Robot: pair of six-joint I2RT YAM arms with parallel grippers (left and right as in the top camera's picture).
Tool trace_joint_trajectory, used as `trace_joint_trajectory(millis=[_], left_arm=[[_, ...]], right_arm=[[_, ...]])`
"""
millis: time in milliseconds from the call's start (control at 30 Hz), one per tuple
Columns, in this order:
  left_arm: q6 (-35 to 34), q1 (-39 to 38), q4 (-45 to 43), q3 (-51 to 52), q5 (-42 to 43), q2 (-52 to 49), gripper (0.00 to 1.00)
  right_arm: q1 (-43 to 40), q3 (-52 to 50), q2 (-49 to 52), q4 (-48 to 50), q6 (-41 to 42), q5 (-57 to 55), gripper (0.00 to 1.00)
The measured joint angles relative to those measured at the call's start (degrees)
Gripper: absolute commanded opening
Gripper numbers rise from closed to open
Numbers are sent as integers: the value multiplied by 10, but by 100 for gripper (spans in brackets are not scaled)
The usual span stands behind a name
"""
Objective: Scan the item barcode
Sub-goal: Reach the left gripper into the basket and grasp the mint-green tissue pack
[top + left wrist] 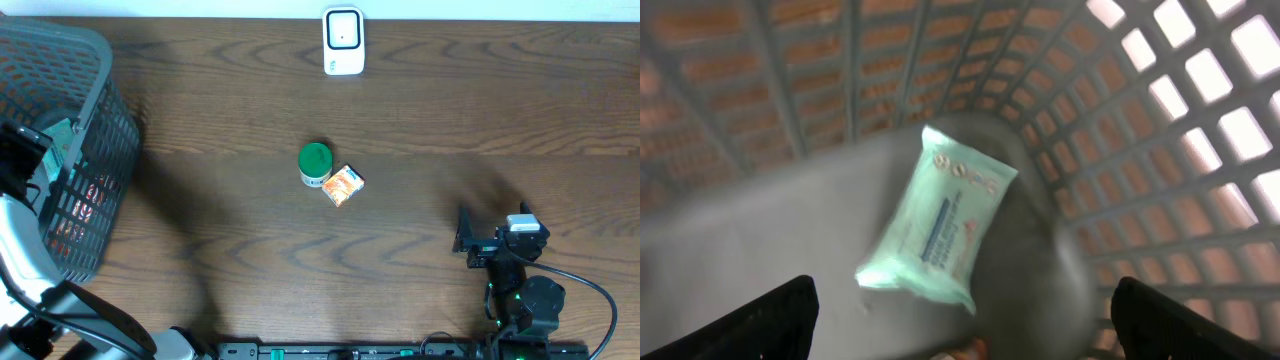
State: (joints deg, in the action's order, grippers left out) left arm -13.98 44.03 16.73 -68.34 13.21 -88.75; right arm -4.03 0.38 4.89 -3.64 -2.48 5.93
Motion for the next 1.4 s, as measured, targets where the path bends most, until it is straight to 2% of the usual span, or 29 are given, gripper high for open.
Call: trace_joint_trajectory(millis=[200,433,700,900,1400], left_arm=[[121,0,-36,-6,-51,-3,98],[170,-5,-52,-19,-76,-40,100],[179,-40,-66,-19,-84,-144,100],[179,-64,-83,-20,-116,-164,100],[117,-73,-106,-25,-147,-253,100]], right_arm=[[0,0,0,0,0,0,99],[0,0,0,0,0,0,99],[0,0,0,0,0,0,99],[0,0,0,0,0,0,99],[0,0,0,0,0,0,99]])
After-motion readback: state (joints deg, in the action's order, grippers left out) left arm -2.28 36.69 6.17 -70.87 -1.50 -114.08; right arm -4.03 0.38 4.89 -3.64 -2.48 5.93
